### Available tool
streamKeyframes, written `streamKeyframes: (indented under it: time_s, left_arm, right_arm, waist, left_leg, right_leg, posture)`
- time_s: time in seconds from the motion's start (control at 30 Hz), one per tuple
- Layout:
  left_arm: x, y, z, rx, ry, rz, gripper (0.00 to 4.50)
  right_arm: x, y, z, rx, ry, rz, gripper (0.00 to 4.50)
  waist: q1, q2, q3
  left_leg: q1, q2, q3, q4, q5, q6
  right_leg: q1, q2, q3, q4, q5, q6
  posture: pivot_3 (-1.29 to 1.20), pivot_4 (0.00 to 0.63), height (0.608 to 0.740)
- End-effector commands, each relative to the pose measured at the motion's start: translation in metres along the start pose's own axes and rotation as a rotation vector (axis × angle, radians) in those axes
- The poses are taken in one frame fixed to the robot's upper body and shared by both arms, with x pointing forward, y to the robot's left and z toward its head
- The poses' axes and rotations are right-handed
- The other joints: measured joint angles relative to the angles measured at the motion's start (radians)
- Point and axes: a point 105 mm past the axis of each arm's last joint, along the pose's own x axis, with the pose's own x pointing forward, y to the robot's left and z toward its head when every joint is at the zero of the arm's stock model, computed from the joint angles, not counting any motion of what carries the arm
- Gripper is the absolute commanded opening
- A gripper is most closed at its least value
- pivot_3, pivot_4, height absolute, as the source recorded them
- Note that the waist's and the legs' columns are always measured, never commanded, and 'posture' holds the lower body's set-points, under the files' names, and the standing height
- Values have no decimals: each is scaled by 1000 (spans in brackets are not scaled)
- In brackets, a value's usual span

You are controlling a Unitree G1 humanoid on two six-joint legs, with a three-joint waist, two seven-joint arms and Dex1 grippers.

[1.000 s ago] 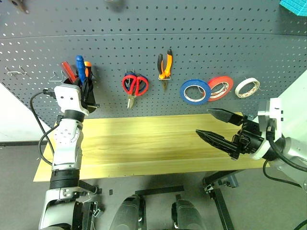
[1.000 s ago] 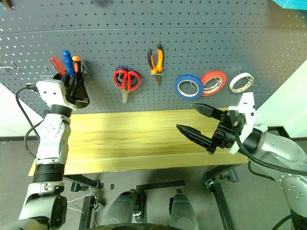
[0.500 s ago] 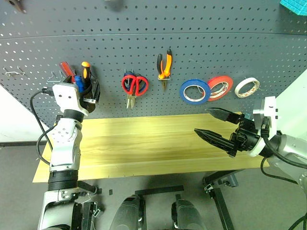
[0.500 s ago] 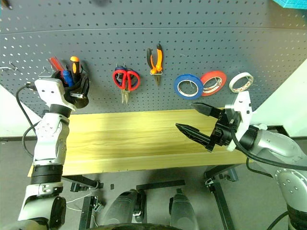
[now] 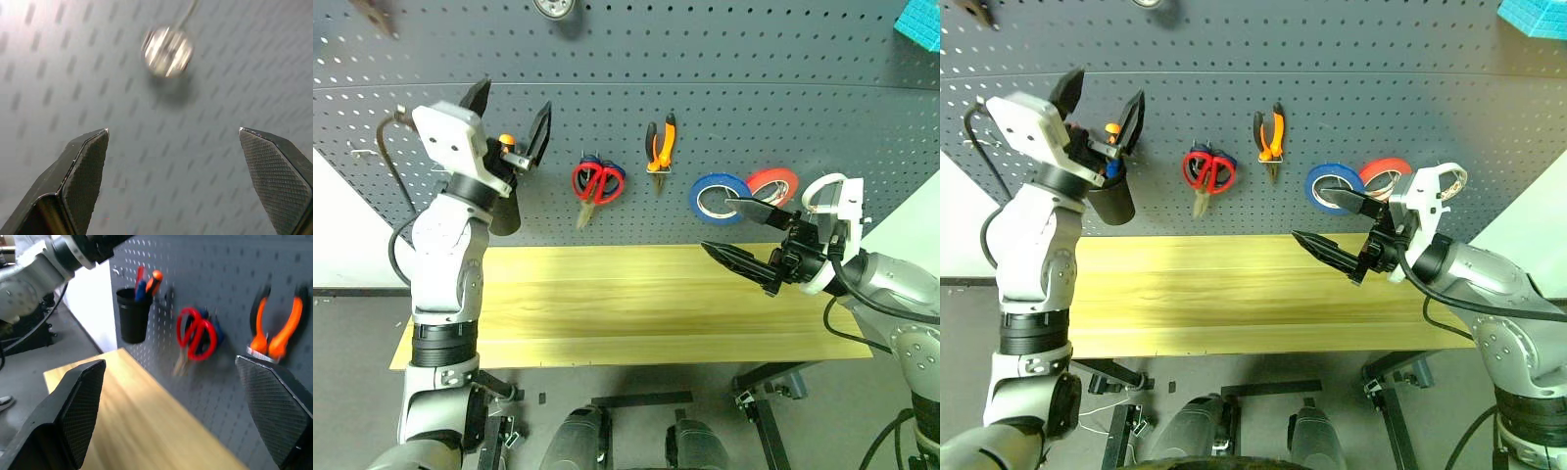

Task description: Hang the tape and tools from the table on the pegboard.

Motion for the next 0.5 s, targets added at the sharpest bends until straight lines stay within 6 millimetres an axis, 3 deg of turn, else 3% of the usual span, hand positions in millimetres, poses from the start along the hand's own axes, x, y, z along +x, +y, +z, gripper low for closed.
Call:
streamKeyframes:
  time_s: [0.03, 0.1, 0.2, 0.27, 0.33, 0.5]
  left_arm:
    - [5, -10, 9, -19, 21, -88, 4437]
    - [2, -17, 1, -28, 85, -144, 4437]
    - [-18, -45, -22, 17, 215, -362, 4437]
    - [-29, -52, -35, -21, 290, -419, 4437]
    - [-38, -53, -50, -25, 353, -430, 4437]
    - [-85, -65, -100, -66, 564, -448, 4437]
  right_arm:
    - [3, -5, 8, -63, -44, -2, 4500]
    - [4, -6, 8, -76, -49, 1, 4500]
    - [4, -7, 5, -80, -49, 1, 4500]
    - [4, -6, -1, -73, -38, 6, 4500]
    - [1, -1, -10, -44, -20, 6, 4500]
    - [-9, 19, -49, 65, 40, -105, 4500]
  waist:
    - [1, -1, -4]
    - [2, 0, -5]
    - [0, 1, -9]
    - [0, 2, -10]
    - [2, 1, -12]
    - [3, 6, -25]
  left_leg:
    - [1, 1, 0, 0, 0, 0]
    - [4, 2, -1, 0, -1, 4]
    - [10, 2, -1, 0, 0, 4]
    - [15, 2, -1, -2, 0, 4]
    - [16, 3, -1, -2, -1, 2]
    - [15, 2, -1, -5, -2, 2]
  right_leg:
    - [1, 1, 0, 0, 1, 1]
    - [5, 3, 0, 0, 2, 1]
    - [10, 3, 0, 0, 3, 0]
    - [15, 3, 1, -1, 3, -1]
    - [14, 3, 1, -1, 3, -1]
    - [11, -2, 3, -2, 3, -2]
  posture:
    - [70, 0, 740]
    - [75, 0, 740]
    - [75, 0, 740]
    - [77, 0, 740]
    - [79, 0, 740]
    - [70, 0, 740]
